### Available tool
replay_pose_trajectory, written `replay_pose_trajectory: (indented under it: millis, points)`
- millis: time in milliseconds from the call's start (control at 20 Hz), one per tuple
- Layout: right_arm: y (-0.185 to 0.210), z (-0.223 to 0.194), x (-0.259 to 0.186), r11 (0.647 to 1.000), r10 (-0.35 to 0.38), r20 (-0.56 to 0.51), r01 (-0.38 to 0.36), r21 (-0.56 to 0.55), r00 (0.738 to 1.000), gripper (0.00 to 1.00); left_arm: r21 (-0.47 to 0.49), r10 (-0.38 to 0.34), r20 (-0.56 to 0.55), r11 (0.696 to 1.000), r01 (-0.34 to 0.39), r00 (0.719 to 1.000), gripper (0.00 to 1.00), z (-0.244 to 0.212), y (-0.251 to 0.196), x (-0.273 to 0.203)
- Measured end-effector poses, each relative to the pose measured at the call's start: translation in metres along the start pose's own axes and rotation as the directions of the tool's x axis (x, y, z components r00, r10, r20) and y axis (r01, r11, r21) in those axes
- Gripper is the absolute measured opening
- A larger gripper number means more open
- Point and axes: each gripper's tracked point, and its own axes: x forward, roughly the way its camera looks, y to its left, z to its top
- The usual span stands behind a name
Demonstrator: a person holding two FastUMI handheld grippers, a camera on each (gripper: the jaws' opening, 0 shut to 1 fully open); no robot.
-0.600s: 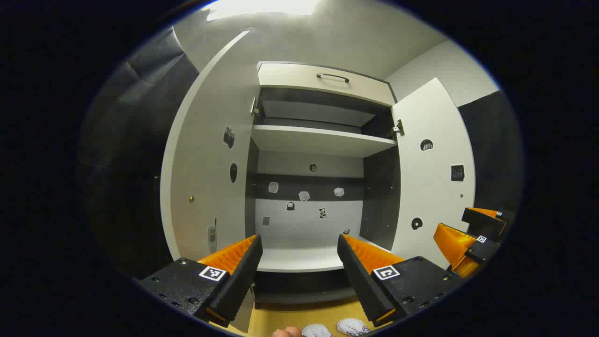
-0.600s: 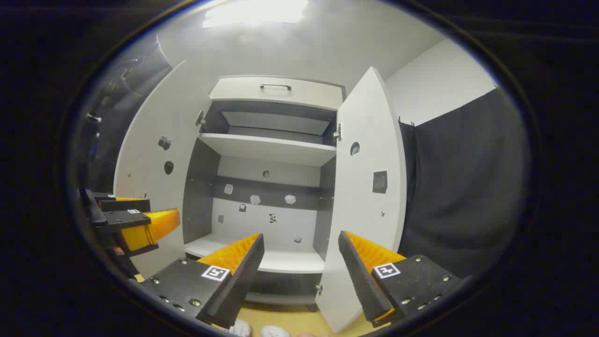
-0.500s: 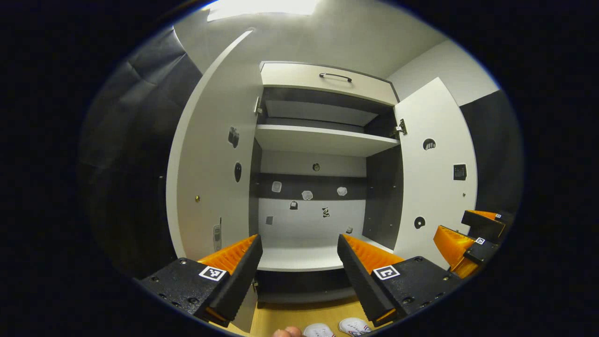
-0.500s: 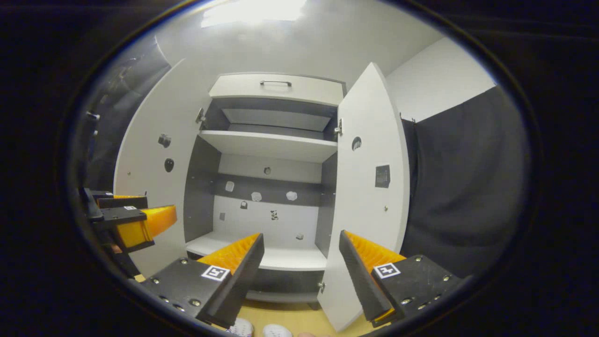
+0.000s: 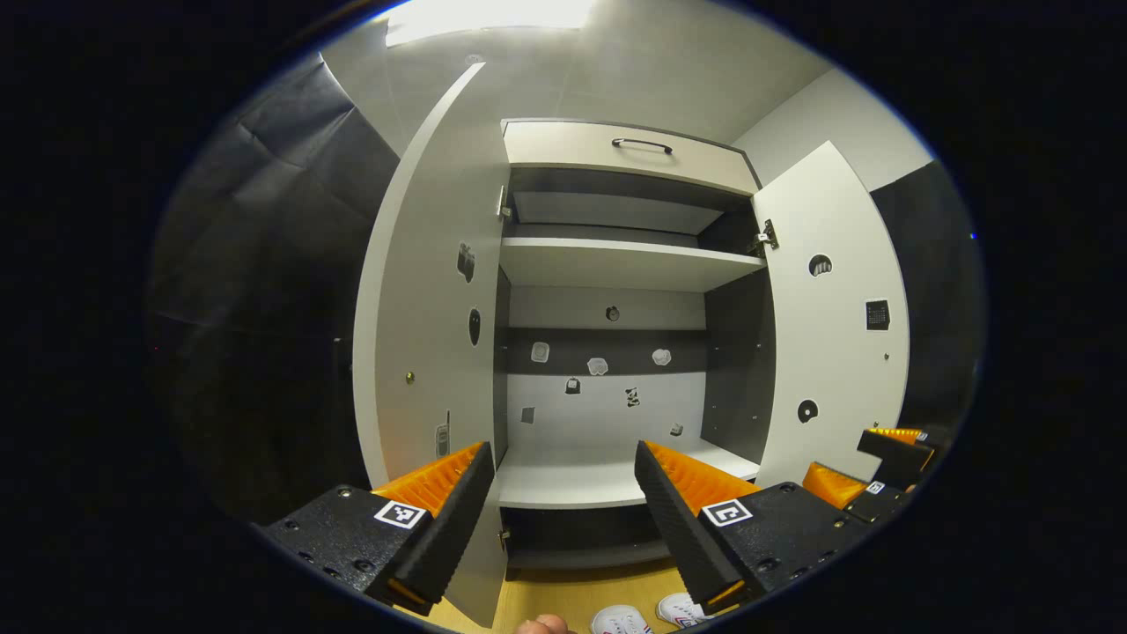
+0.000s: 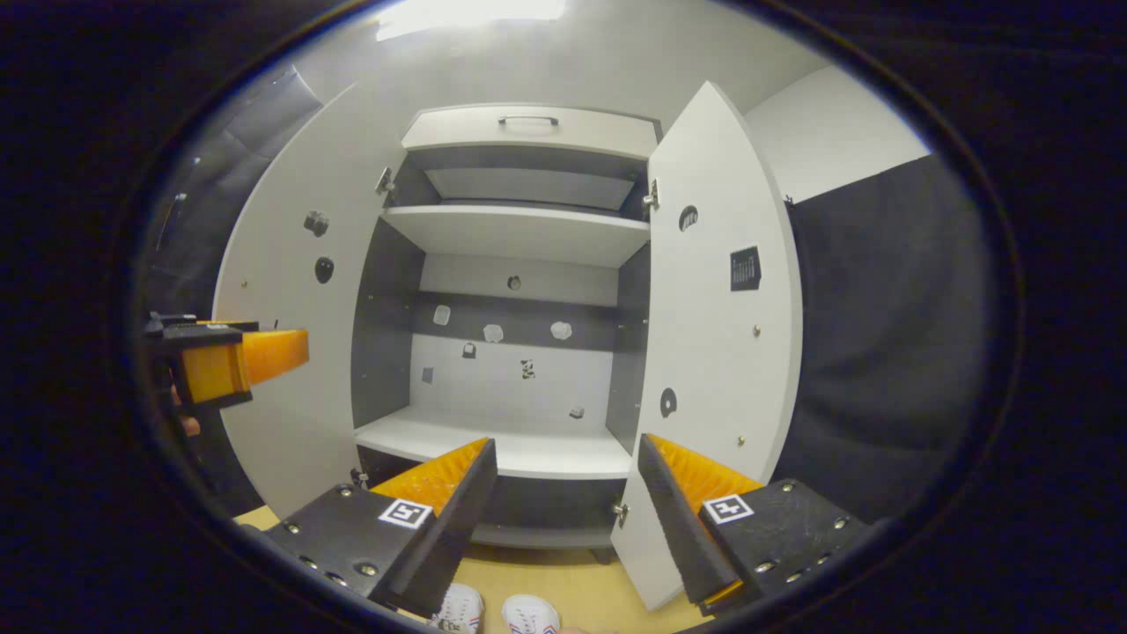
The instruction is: Grab one shoe with the right hand and put it into the shoe cabinet, grab the other shoe with the left hand and put it into the shoe cabinet; then close the right door with the right hand and the left door with the left hand.
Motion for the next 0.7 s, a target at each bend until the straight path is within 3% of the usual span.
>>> replay_pose_trajectory:
  millis: [200, 300, 700]
  points:
    - [0.005, -0.063, 0.004, 1.0, 0.007, -0.128, -0.008, -0.009, 0.992, 0.96, -0.003, 0.011, -0.003, 1.0, -0.011, 1.0, 0.98, 0.0, 0.004, 0.0]
    - [0.013, -0.112, 0.003, 0.999, 0.029, -0.244, -0.034, -0.019, 0.969, 0.96, -0.002, 0.017, -0.003, 1.0, -0.017, 1.0, 0.98, 0.0, 0.008, -0.002]
    - [0.039, -0.289, -0.022, 0.993, 0.109, -0.596, -0.116, 0.027, 0.796, 0.94, 0.007, 0.047, -0.023, 0.999, -0.047, 0.999, 0.98, -0.006, 0.024, -0.012]
